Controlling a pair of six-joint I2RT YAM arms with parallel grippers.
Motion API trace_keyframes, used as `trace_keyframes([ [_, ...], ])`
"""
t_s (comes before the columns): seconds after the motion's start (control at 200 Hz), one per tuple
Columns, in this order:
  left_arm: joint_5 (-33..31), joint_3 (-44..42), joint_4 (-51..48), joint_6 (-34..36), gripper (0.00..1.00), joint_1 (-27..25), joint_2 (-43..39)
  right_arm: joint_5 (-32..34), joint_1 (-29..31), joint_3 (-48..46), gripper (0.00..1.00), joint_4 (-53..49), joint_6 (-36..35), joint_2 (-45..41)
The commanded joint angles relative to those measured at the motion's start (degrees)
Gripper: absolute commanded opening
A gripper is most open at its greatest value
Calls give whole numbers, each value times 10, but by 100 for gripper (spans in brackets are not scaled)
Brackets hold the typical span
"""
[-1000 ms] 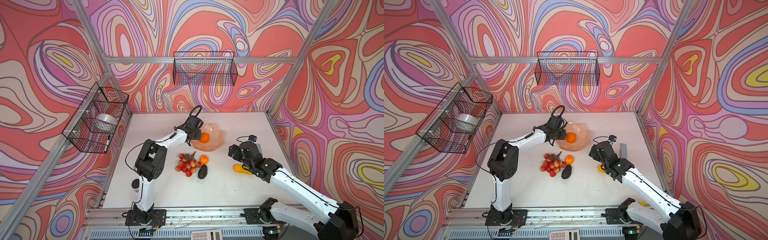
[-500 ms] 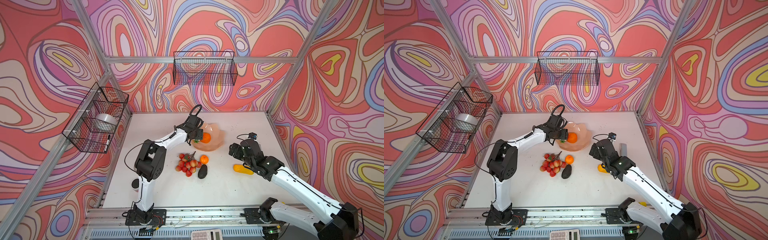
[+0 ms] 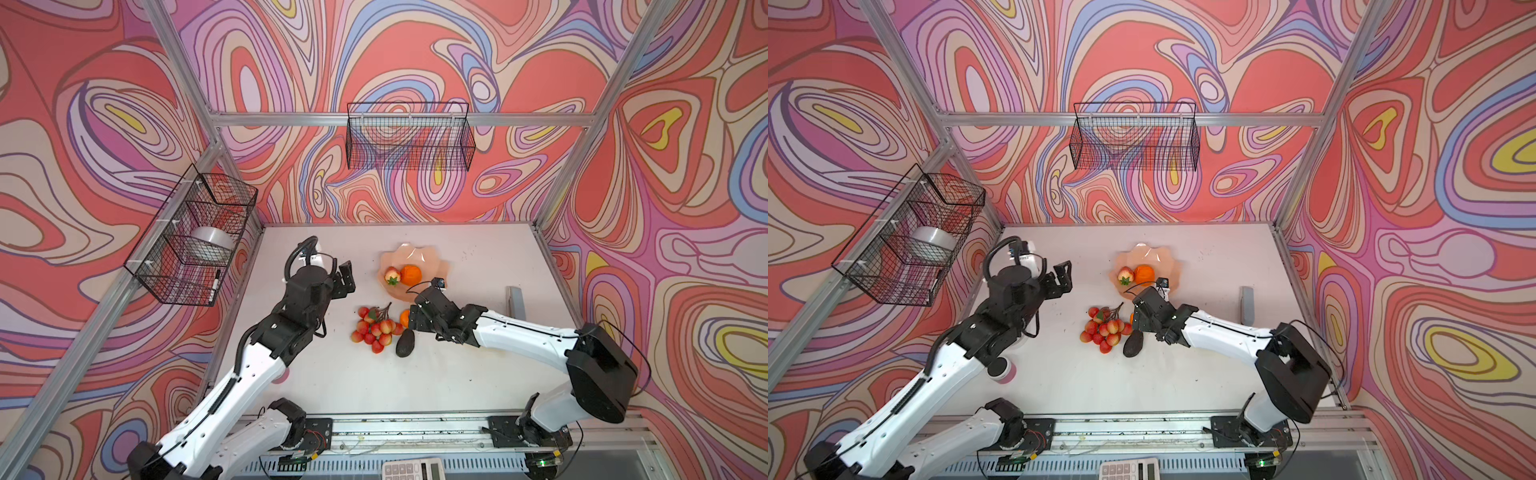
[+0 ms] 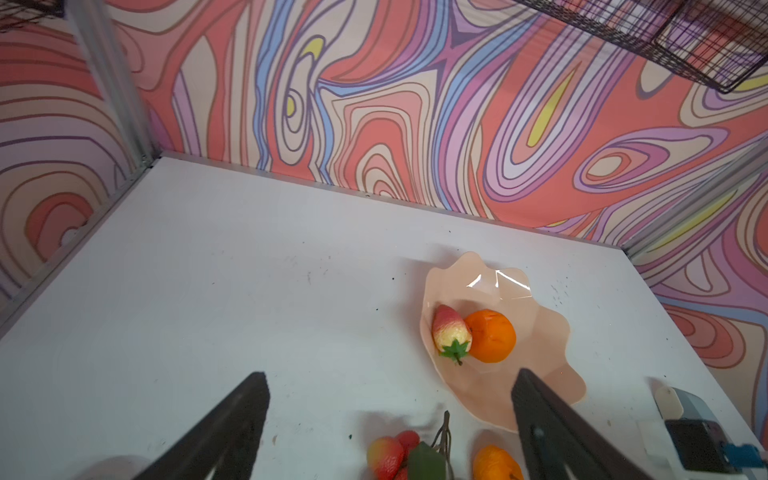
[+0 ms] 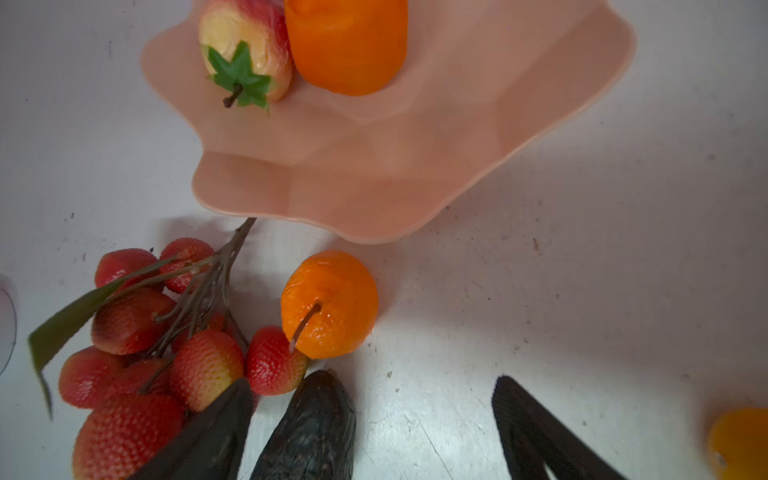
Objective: Place and organize the fake fruits in the fruit bowl
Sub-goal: 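Place the peach in the bowl beside the orange with the left gripper, then grasp the small tangerine with the right gripper while the left arm retracts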
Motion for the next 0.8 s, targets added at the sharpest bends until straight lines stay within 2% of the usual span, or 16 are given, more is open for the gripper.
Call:
trace_keyframes([
  [0.0,-56,-65,-108,-56,96,2,-103,12,2,28,95,33,19,30],
  [0.16,-62,-130,-190,-106,99,2,-267,-12,1,70,95,38,18,93],
  [0.27,-57,-145,-221,-120,99,2,-324,-10,1,89,94,52,21,123],
  [0.386,-55,-135,-254,-127,99,2,-327,-4,1,131,93,19,19,173],
  [0.471,-48,-122,-265,-124,99,2,-315,-3,1,144,86,8,24,192],
  [0.691,-15,-110,-244,-108,98,2,-289,35,2,107,73,2,57,179],
  [0.796,-11,-114,-236,-106,98,2,-283,50,2,83,60,4,69,163],
])
